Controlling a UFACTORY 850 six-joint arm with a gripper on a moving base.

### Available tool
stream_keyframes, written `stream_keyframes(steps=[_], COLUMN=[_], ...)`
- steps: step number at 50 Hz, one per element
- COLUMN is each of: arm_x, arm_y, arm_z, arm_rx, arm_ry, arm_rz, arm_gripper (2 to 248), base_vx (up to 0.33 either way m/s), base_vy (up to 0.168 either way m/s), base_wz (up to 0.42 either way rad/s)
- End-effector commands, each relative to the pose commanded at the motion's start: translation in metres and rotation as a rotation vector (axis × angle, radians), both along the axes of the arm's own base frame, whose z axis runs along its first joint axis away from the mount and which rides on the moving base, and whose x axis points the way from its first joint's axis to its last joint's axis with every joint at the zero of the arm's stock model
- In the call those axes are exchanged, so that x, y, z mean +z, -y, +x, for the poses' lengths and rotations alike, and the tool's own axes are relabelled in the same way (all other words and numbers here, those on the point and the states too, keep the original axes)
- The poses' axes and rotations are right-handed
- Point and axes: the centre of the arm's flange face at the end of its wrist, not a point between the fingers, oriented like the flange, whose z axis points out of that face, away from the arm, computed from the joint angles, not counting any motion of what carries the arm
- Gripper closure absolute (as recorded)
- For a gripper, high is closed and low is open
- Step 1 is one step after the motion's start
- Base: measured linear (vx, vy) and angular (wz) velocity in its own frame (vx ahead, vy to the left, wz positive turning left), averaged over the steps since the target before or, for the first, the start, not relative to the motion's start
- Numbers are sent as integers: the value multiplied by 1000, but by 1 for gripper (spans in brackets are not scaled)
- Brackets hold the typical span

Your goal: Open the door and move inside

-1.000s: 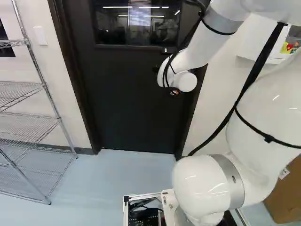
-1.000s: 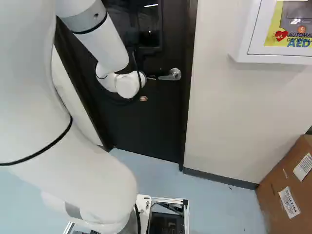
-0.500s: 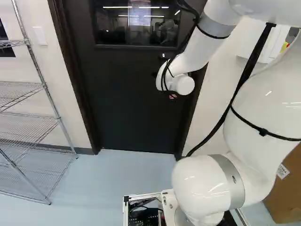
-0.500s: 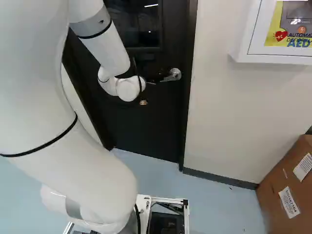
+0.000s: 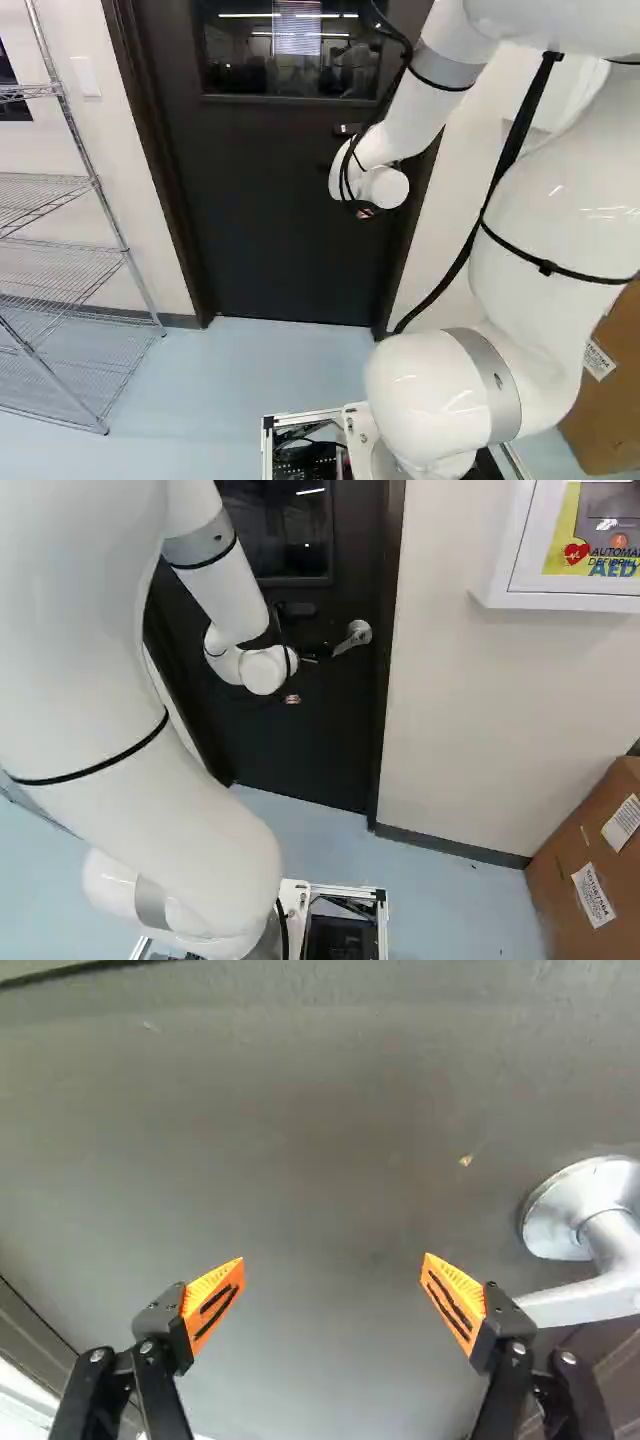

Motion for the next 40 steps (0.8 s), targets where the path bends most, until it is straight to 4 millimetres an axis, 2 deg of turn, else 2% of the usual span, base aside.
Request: stream_keyframes(steps=[23,40], arm_x=[-24,-27], arm_y=[0,0], arm_z=[2,-2], arm_rx=[0,0], arm_ry=[-53,-61], arm_rz=[1,1], arm_gripper=[3,3], base_vx=[0,0], base_vy=[0,0], base_wz=[0,0])
